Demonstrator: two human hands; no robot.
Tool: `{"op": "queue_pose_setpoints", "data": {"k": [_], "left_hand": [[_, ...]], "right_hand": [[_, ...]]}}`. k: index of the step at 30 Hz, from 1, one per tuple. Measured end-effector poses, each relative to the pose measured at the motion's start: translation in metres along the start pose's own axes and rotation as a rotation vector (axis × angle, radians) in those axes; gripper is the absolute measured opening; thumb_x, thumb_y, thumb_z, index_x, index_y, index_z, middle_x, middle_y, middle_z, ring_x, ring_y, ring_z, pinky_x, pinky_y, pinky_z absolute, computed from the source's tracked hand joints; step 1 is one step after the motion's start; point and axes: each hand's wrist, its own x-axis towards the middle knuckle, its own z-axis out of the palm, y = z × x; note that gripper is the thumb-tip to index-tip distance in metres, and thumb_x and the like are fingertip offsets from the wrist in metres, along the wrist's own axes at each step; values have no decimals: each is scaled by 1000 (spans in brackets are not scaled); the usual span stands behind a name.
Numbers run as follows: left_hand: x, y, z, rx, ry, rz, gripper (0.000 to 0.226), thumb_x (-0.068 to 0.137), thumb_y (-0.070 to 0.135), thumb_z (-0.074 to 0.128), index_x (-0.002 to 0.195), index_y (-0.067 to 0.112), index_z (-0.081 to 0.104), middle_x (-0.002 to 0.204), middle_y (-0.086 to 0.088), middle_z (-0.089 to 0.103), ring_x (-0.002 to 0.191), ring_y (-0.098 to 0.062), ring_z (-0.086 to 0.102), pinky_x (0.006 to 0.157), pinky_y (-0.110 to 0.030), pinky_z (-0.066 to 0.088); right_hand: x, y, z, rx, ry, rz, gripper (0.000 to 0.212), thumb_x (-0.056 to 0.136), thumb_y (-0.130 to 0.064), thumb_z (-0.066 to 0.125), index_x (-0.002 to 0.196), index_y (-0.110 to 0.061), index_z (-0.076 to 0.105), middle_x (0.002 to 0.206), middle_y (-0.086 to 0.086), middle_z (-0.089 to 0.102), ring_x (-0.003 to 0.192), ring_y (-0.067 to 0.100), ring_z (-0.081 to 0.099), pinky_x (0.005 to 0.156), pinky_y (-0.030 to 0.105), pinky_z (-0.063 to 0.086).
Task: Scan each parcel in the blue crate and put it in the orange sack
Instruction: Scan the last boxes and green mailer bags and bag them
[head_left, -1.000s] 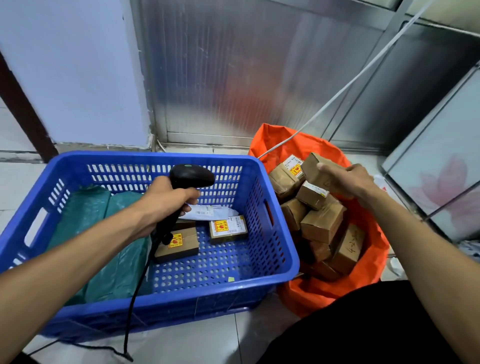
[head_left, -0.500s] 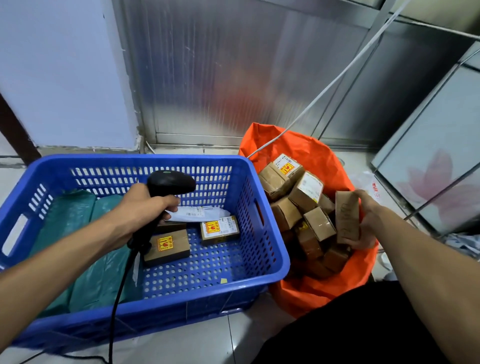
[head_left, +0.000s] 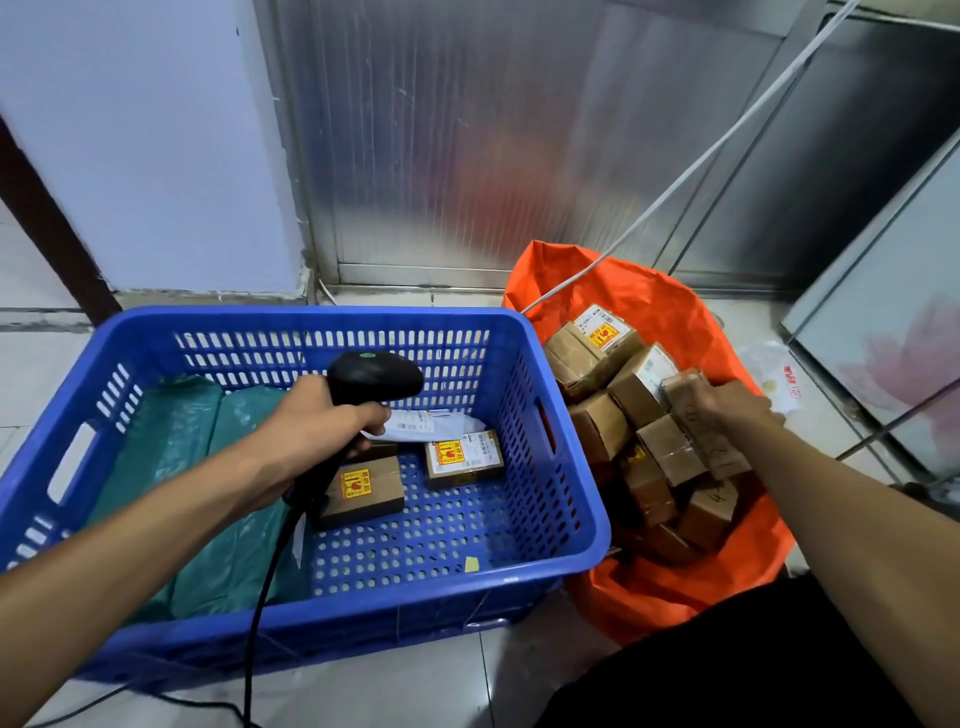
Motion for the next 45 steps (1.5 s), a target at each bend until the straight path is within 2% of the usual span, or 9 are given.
{"op": "queue_pose_setpoints", "data": {"k": [5, 11, 16, 20, 25, 30, 36, 42, 45], "left_hand": [[1, 0, -3, -7, -1, 4, 11, 91, 6, 68, 102, 5, 67, 77, -8, 71, 63, -17, 59, 60, -25, 51], [2, -3, -5, 13, -13, -9, 10, 89, 3, 66, 98, 0, 68, 77, -11, 70, 60, -17, 58, 55, -23, 50], [10, -9, -7, 12, -10, -34, 3, 86, 5, 66, 87, 3, 68, 66, -6, 68, 54, -16, 55, 52, -25, 47], [17, -19, -6, 33, -15, -66, 8, 83, 6, 65, 77, 2, 68, 68, -12, 68, 58, -21, 57, 60, -30, 47], [22, -31, -7, 46, -9, -91, 7, 82, 8, 64, 83, 5, 70, 66, -7, 69, 50, -14, 56, 54, -24, 46], [25, -49, -14, 42, 25, -153, 8, 79, 16, 68, 74, 9, 70, 68, -8, 68, 58, -19, 58, 65, -30, 49], [31, -67, -31, 20, 28, -208, 36, 57, 30, 60, 82, 7, 72, 84, -14, 74, 71, -23, 62, 75, -39, 57], [47, -72, -34, -13, 50, -254, 43, 58, 31, 60, 90, 5, 72, 90, -15, 75, 89, -34, 72, 82, -42, 58], [55, -73, -34, -52, 48, -276, 31, 70, 26, 67, 91, 4, 72, 88, -13, 74, 78, -31, 68, 72, -37, 56]], "right_hand": [[-23, -31, -12, -75, 16, -209, 64, 78, -54, 44, 115, -5, 63, 127, 28, 58, 117, 48, 52, 99, 52, 47], [-78, -71, 14, -186, 67, -521, 48, 92, -44, 54, 127, -13, 58, 136, 23, 50, 125, 42, 47, 104, 52, 43], [-120, -89, 63, -302, -252, -858, 30, 97, -38, 59, 113, -15, 67, 117, 8, 70, 106, 30, 64, 87, 37, 51], [-152, -103, 108, -385, -372, -1067, 26, 101, -35, 53, 106, -14, 68, 108, 7, 70, 99, 28, 63, 84, 45, 53], [-169, -122, 177, -364, -509, -1053, 26, 97, -34, 58, 103, -11, 68, 105, 12, 70, 93, 31, 62, 81, 44, 54], [-171, -142, 245, -510, -683, -945, 42, 96, -32, 62, 131, -10, 55, 132, 14, 58, 117, 34, 56, 96, 44, 49], [-179, -171, 306, -615, -664, -970, 68, 93, -29, 64, 148, -7, 32, 148, 20, 36, 135, 40, 36, 107, 44, 38], [-185, -191, 344, -642, -640, -985, 73, 91, -20, 61, 152, -8, 23, 154, 18, 23, 140, 42, 25, 109, 57, 36], [-179, -194, 357, -635, -631, -990, 82, 91, -20, 64, 157, -13, 15, 158, 16, 16, 144, 40, 18, 111, 57, 35]]}}
